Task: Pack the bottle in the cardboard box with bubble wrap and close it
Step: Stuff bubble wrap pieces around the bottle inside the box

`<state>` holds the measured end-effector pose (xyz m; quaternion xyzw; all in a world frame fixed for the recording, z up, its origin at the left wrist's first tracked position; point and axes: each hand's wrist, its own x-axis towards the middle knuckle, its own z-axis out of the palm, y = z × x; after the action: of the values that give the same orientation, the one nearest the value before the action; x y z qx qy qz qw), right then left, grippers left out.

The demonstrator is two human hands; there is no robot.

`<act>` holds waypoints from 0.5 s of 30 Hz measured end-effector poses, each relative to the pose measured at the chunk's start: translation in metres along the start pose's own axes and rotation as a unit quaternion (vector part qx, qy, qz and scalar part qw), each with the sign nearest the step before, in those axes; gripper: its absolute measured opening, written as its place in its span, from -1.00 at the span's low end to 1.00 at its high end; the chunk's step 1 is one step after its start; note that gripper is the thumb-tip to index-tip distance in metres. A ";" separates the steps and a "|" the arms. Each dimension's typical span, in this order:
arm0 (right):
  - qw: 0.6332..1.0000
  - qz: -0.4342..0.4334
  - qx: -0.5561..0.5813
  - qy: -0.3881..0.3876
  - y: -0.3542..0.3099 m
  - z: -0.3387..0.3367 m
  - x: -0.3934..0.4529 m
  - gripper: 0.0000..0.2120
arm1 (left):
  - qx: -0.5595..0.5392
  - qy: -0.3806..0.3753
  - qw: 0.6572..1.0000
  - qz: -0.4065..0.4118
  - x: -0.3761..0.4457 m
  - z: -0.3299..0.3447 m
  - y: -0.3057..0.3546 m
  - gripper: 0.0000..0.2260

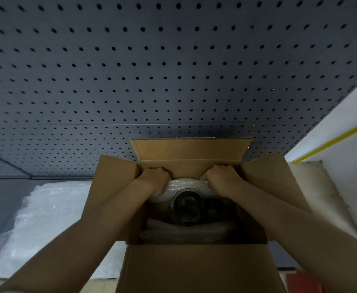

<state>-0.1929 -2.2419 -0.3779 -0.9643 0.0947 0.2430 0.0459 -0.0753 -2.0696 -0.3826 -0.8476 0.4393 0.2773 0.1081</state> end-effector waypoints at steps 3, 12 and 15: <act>1.000 0.007 -0.012 0.012 0.001 -0.001 -0.011 -0.70 | 0.001 0.040 0.999 0.003 -0.016 -0.002 0.002 -0.70; 0.999 0.011 -0.043 -0.001 -0.025 -0.035 -0.041 -0.76 | -0.089 0.139 0.986 0.011 -0.093 -0.026 -0.015 -0.64; 1.000 -0.016 -0.019 0.016 -0.045 -0.053 -0.049 -0.80 | -0.131 0.194 0.972 -0.006 -0.122 -0.031 -0.031 -0.69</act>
<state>-0.2018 -2.1976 -0.3057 -0.9702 0.0757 0.2283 0.0299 -0.0948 -1.9810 -0.2900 -0.8947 0.4066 0.1620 -0.0892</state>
